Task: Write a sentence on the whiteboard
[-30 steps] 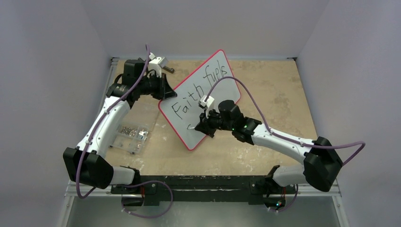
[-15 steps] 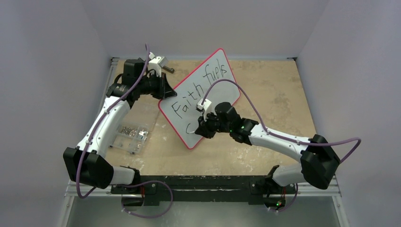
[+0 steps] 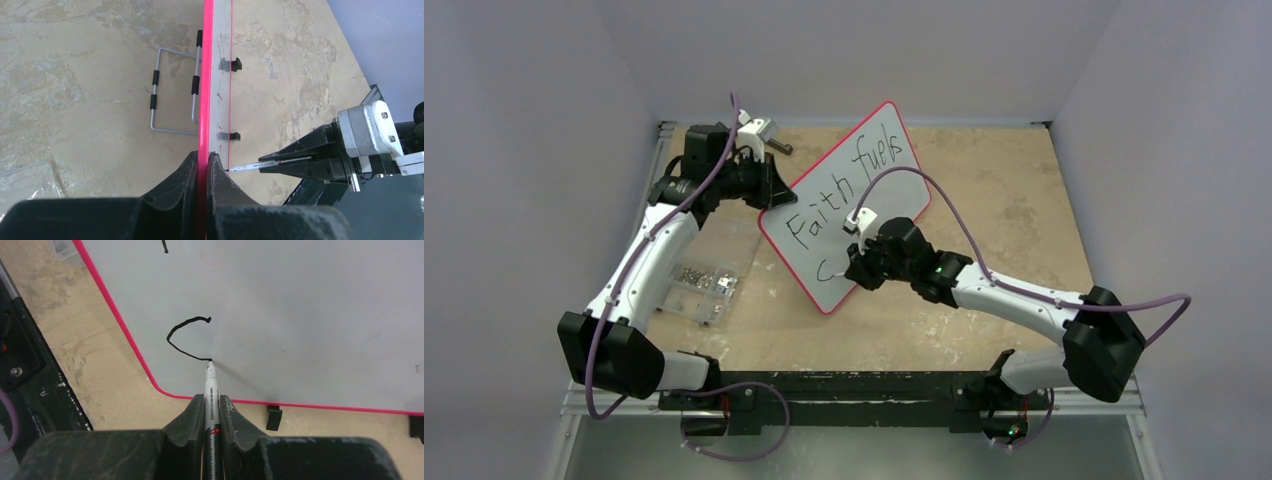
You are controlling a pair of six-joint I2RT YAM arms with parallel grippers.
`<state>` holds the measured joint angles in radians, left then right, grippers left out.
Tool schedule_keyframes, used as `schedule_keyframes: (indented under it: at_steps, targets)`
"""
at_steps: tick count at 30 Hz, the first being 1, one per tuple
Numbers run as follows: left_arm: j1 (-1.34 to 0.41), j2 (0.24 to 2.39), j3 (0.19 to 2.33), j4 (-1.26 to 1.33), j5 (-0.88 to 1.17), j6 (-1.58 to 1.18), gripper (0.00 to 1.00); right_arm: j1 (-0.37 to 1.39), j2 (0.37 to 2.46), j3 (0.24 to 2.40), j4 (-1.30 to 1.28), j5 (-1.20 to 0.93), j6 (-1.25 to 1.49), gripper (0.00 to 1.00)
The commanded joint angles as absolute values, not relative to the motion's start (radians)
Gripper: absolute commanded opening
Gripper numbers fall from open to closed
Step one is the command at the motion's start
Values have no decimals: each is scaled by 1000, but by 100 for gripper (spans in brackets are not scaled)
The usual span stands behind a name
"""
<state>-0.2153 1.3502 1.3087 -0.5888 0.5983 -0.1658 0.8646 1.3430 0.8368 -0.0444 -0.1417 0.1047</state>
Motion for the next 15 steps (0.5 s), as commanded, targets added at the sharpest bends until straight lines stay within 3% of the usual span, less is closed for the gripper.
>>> schedule_keyframes:
  at_steps: [1, 15]
  targets:
    - [-199, 1347, 1316, -552, 485, -133, 0, 862, 1308, 892, -32, -60, 97, 0]
    - [-199, 1343, 1316, -553, 476, -132, 0, 862, 1223, 914, -77, -79, 136, 0]
